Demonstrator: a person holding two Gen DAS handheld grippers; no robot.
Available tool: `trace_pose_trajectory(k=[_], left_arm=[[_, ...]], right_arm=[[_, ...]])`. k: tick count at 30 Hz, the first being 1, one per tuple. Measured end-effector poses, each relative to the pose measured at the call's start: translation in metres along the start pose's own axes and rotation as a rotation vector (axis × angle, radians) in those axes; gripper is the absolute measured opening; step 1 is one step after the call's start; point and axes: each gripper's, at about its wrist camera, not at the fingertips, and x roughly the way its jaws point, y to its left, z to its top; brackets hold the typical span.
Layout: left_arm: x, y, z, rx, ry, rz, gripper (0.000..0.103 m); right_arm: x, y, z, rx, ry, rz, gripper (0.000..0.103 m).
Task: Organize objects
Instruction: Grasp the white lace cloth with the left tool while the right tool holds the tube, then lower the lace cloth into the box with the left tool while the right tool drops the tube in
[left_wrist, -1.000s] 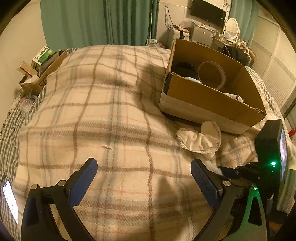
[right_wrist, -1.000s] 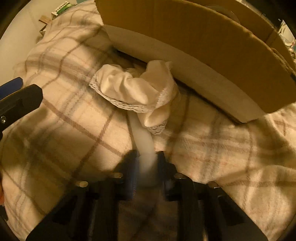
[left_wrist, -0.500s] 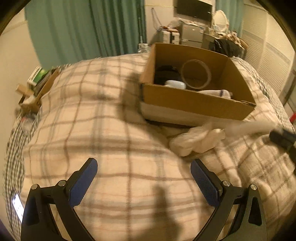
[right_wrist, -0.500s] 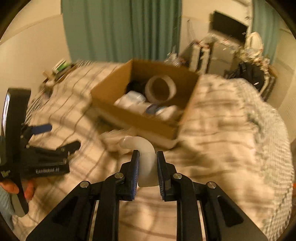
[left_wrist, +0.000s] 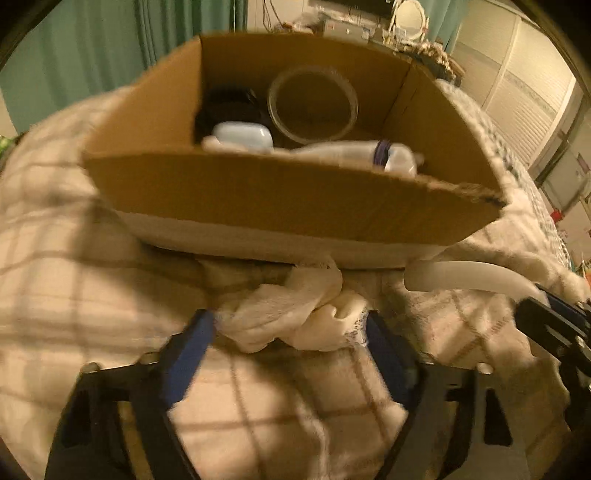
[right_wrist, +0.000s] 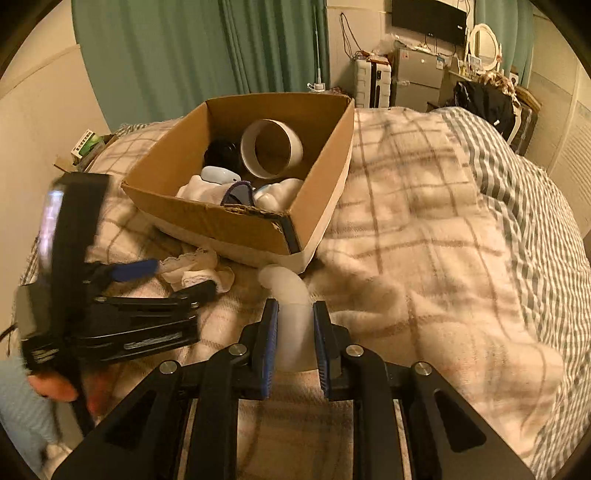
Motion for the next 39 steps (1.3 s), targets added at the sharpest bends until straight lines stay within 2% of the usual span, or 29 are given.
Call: trace_pose_trajectory(k=[1,2,4,6,9,13,22,29,35,39], left_arm=[[0.004,0.001,0.001,-0.006,0.013,-0.009,0.06],[0.008,0.003,0.001,-0.017,0.025,-0.034,0.048],[0.006,0.007,0.0,-0.032,0.019,-0.059,0.043],[-0.001,0.01,-0.001,-0.037,0.005,-0.077,0.031],[-0.016,0.011,-0.007,-0.042,-0.004,-0.086,0.023],[-0.041,0.014,-0.016,-0.075,0.007,-0.097,0.021],[-0.11,0.011,-0.036,-0.01,-0.107,-0.115,0.02],[-0.157,0.017,-0.007,0.004,-0.209,-0.143,0.02],[-0.182,0.02,0.029,0.023,-0.281,-0.101,0.02],[-0.184,0.023,0.059,0.025,-0.31,-0.066,0.02]], right_arm=[[0.001,0.0,0.0,-0.001,0.004,-0.001,0.018],[0.003,0.001,-0.001,-0.003,0.008,-0.003,0.018],[0.003,0.003,-0.002,-0.011,0.009,-0.011,0.018],[0.0,0.007,-0.002,-0.024,0.002,-0.021,0.018],[-0.01,0.013,-0.002,-0.046,-0.029,-0.042,0.018],[-0.03,0.024,-0.004,-0.075,-0.067,-0.056,0.018],[-0.078,0.047,-0.005,-0.109,-0.131,-0.045,0.018],[-0.117,0.062,0.022,-0.161,-0.219,-0.055,0.018],[-0.128,0.07,0.063,-0.21,-0.275,-0.064,0.019],[-0.12,0.071,0.092,-0.224,-0.29,-0.06,0.019]])
